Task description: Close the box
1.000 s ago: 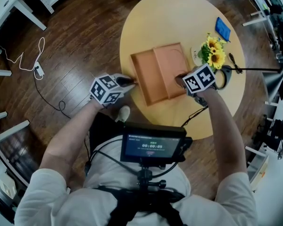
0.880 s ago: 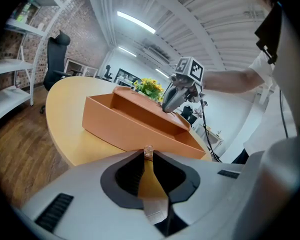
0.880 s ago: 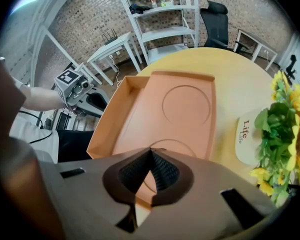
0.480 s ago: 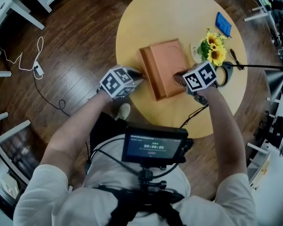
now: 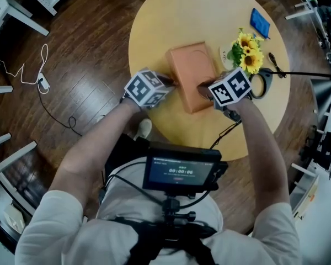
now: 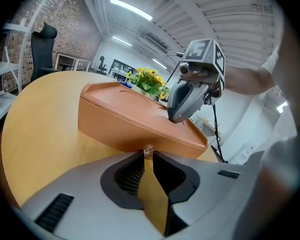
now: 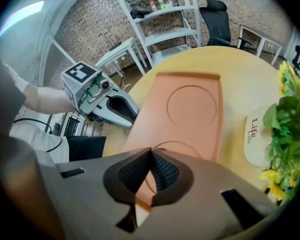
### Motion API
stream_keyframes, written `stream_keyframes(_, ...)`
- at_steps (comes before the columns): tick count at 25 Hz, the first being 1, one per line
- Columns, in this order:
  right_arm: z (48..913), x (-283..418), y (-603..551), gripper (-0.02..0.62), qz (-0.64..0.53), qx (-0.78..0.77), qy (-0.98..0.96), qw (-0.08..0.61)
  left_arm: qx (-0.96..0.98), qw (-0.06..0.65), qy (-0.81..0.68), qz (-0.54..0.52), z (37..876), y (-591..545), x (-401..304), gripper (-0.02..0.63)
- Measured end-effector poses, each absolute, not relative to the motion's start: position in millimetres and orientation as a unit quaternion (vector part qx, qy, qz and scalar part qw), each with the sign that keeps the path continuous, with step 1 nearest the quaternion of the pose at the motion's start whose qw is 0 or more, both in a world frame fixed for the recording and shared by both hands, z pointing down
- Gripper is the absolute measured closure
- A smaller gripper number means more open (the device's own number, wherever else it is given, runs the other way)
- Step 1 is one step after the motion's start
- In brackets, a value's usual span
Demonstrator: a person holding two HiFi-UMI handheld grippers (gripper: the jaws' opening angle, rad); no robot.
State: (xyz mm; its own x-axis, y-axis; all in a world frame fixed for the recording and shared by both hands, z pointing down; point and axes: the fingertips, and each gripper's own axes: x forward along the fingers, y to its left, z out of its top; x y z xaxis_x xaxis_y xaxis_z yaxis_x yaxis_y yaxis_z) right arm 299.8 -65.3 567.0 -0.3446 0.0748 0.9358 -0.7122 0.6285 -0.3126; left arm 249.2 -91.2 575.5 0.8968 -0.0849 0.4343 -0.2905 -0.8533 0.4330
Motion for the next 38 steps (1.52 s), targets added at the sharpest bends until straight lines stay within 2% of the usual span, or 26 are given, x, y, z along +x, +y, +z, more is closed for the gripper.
stream_keyframes(5,569.1,296.1,-60.1,0.592,0.32,0.215,-0.717,0.581,0.941,0.251,-0.099,0.204,574.1,-87.6,243.5,0.552)
stream_keyframes(9,568.0,292.6,-57.7,0.592,0.351,0.217,-0.725,0.552,0.942,0.246,-0.098,0.204,575.0,-84.3,240.7,0.552)
stream_keyframes(14,564.6,284.2,-58.2,0.592,0.344,0.219,-0.716,0.566,0.942,0.246,-0.094,0.207,572.2,-84.9,231.4,0.551)
stream_keyframes(20,566.6,289.2,-58.2,0.592,0.347,0.237,-0.716,0.557,0.941,0.249,-0.08,0.214,573.4,-85.9,236.2,0.546)
stream_keyframes(26,566.2,302.7,-64.4,0.591,0.349,0.27,-0.722,0.533,0.945,0.222,-0.084,0.225,557.6,-103.4,226.8,0.546)
stream_keyframes(30,542.4,299.6,-68.1,0.549,0.355,0.318,-0.74,0.475,0.947,0.211,-0.079,0.229,533.0,-108.9,209.5,0.546)
stream_keyframes(35,502.9,257.4,-57.3,0.508,0.332,0.441,-0.746,0.373,0.95,0.183,-0.057,0.248,513.7,-115.0,145.4,0.546)
stream_keyframes(38,493.7,252.9,-39.1,0.508,0.325,0.514,-0.722,0.331,0.951,0.166,-0.043,0.258,504.6,-120.4,122.6,0.546)
